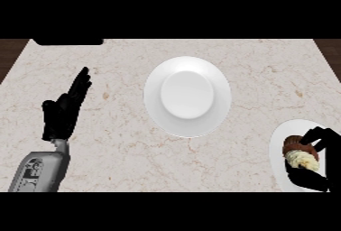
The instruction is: Pick the cupcake from the plate and place it in the plate
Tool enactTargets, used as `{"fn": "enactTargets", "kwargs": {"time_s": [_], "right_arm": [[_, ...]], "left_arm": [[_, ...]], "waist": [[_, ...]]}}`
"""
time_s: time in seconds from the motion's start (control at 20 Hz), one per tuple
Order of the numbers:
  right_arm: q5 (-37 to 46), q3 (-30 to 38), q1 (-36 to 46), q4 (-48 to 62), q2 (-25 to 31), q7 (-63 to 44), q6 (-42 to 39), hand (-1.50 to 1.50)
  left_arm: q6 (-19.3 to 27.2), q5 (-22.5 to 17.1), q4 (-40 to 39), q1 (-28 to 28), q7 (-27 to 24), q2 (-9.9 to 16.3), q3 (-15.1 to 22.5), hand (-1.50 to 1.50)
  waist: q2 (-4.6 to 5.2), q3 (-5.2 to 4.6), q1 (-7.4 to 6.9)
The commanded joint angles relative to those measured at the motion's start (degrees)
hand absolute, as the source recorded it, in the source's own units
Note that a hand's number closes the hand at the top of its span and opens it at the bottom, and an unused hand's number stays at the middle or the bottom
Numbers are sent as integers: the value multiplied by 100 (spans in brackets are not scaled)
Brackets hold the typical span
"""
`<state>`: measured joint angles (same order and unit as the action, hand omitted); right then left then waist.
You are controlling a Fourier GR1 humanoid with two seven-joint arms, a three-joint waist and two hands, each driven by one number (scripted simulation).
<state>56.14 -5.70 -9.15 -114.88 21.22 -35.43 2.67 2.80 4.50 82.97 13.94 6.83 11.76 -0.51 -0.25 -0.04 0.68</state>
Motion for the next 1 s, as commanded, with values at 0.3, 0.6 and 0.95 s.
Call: {"fn": "enactTargets", "kwargs": {"time_s": [0.3,0.6,0.95], "right_arm": [[-33,-459,1850,-728,-301,-192,-628,150],[161,-1059,2758,203,-1326,-653,-714,150],[-54,-558,4256,2643,-1944,-129,-183,150]], "left_arm": [[-38,116,-636,531,-188,-18,-82,0],[-99,84,-405,188,-215,-111,-54,0],[-130,179,-39,141,43,-91,27,0]], "waist": [[48,-2,-97],[34,1,-111],[44,5,-172]]}}
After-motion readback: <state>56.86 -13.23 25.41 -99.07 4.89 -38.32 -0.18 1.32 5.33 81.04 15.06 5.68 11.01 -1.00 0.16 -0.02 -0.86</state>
